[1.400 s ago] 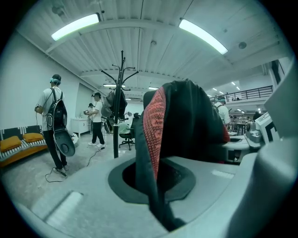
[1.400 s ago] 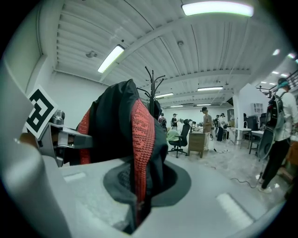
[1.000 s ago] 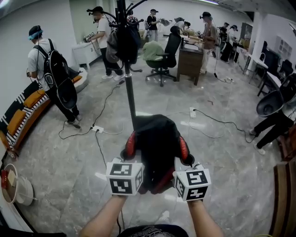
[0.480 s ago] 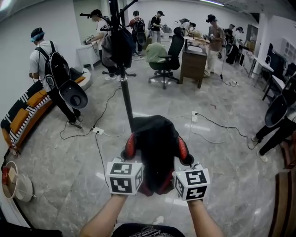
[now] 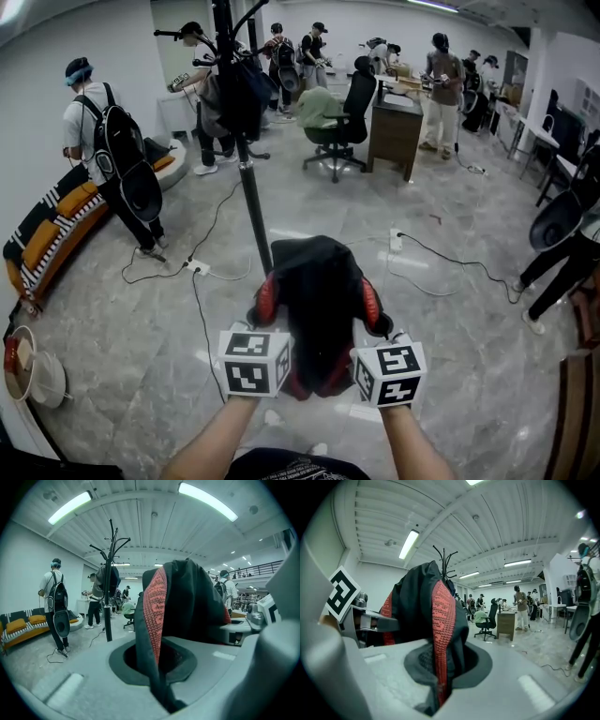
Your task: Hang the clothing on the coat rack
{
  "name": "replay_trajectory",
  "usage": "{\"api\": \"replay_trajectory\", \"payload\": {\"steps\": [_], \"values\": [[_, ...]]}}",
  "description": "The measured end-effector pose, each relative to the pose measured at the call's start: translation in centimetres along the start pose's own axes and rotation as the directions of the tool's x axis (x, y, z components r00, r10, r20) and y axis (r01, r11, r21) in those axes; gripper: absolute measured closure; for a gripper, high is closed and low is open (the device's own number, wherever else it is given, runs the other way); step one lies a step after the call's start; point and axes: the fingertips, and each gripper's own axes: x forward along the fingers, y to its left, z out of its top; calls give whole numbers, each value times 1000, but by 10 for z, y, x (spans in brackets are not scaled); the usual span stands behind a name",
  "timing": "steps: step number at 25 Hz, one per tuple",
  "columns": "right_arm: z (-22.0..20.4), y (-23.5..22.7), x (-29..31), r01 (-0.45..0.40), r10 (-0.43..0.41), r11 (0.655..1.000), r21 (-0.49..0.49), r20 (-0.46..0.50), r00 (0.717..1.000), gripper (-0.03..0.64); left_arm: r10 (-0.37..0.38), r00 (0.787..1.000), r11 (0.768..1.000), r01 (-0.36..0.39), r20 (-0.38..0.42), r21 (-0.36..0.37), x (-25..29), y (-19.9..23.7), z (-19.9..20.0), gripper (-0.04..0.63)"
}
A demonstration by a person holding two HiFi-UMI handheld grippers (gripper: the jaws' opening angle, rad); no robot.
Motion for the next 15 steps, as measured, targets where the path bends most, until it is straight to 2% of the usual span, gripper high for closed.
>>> {"api": "replay_trajectory", "payload": {"steps": [6,15], "values": [[1,-9,24,-10,10,1000,-10,-8,1000,600,5,1000,1000,-5,0,-7,23,9,2,578],[14,-4,91,-19,18,1000,-22,-29,999,600,4,1000,1000,-4,-4,-25,70,58,17,578]]}}
